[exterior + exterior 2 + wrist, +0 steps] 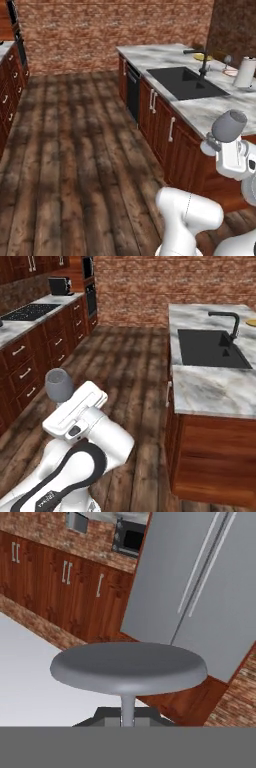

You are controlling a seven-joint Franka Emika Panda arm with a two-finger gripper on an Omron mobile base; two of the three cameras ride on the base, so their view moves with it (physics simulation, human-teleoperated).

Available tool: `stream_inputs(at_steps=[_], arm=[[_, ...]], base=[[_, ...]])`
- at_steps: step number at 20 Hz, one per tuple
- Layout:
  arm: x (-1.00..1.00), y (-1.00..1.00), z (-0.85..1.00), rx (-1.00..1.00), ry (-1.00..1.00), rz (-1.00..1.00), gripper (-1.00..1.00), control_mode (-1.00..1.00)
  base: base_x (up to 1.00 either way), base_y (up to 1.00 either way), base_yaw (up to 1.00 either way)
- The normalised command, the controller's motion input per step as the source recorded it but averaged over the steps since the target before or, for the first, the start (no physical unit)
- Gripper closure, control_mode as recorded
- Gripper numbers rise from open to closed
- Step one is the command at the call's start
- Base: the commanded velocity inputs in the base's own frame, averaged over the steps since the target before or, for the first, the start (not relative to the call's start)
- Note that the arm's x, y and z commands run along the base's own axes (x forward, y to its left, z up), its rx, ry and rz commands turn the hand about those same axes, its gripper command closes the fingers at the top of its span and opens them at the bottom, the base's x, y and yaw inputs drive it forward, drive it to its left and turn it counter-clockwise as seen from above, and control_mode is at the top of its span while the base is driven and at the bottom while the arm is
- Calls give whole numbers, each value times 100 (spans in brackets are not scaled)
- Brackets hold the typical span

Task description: Retrieve the wine glasses from the counter and place one next to each plate.

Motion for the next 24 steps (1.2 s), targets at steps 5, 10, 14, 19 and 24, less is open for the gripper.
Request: stream_inputs(at_steps=[5, 10, 14, 19, 24], arm=[[0, 0, 0, 0, 0, 0, 100, 100], [0, 0, 0, 0, 0, 0, 100, 100], [0, 0, 0, 0, 0, 0, 100, 100], [0, 0, 0, 0, 0, 0, 100, 100], [0, 0, 0, 0, 0, 0, 100, 100]], base=[[-29, -100, -2], [26, -100, 6], [9, -100, 0], [0, -100, 0], [0, -100, 0]])
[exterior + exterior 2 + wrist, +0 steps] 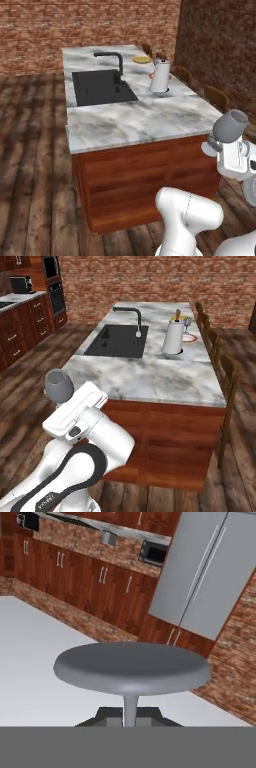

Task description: Retrieve the wine glasses from the counter and place one next to each plate.

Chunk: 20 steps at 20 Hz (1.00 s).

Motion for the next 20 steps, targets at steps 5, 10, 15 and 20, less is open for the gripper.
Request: stream_inputs(at_steps=[5, 10, 15, 20], arm=[[0, 0, 0, 0, 0, 0, 100, 100], [0, 0, 0, 0, 0, 0, 100, 100], [0, 0, 0, 0, 0, 0, 100, 100], [0, 0, 0, 0, 0, 0, 100, 100]], base=[[0, -100, 0], [0, -100, 0], [0, -100, 1], [14, -100, 0]])
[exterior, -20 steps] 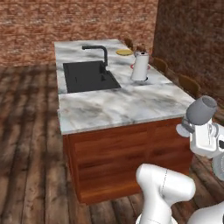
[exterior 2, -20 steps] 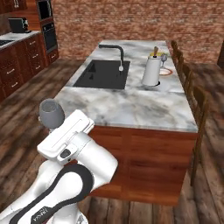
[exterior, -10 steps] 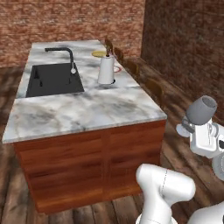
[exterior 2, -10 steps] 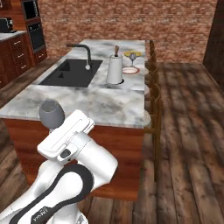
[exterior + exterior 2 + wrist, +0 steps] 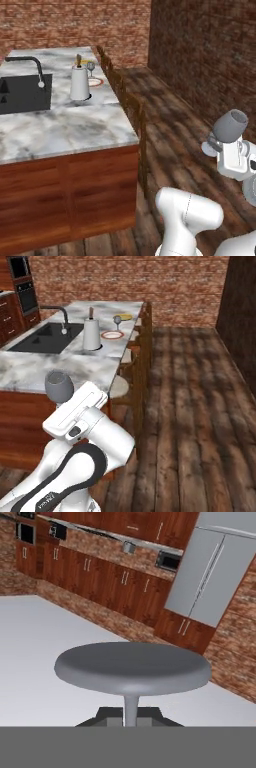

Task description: Retrieve the wine glasses from the counter and place one next to each plate.

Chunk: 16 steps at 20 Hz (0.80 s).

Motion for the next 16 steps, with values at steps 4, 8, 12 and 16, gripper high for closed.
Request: stream_inputs(at_steps=[4, 8, 12, 16], arm=[[0, 0, 0, 0, 0, 0, 100, 100], [0, 0, 0, 0, 0, 0, 100, 100], [0, 0, 0, 0, 0, 0, 100, 100], [0, 0, 0, 0, 0, 0, 100, 100]], base=[[51, -100, 3], [96, -100, 8], [100, -100, 14], [100, -100, 20]])
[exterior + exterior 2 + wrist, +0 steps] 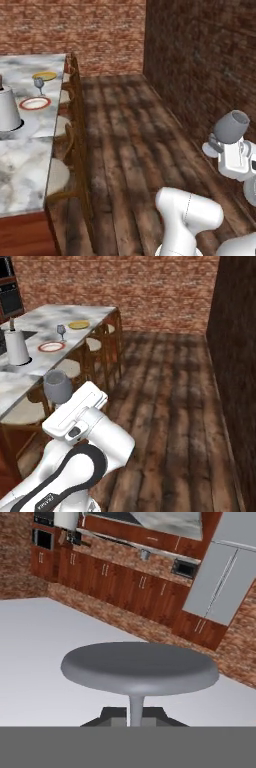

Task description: Retrieve the wine glasses from the counter and place one next to each plate.

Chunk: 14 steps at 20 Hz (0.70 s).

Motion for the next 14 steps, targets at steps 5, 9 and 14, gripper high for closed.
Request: stream_inputs(at_steps=[5, 9, 14], arm=[[0, 0, 0, 0, 0, 0, 100, 100], [0, 0, 0, 0, 0, 0, 100, 100], [0, 0, 0, 0, 0, 0, 100, 100]], base=[[100, -100, 20], [100, -100, 24], [100, -95, 29]])
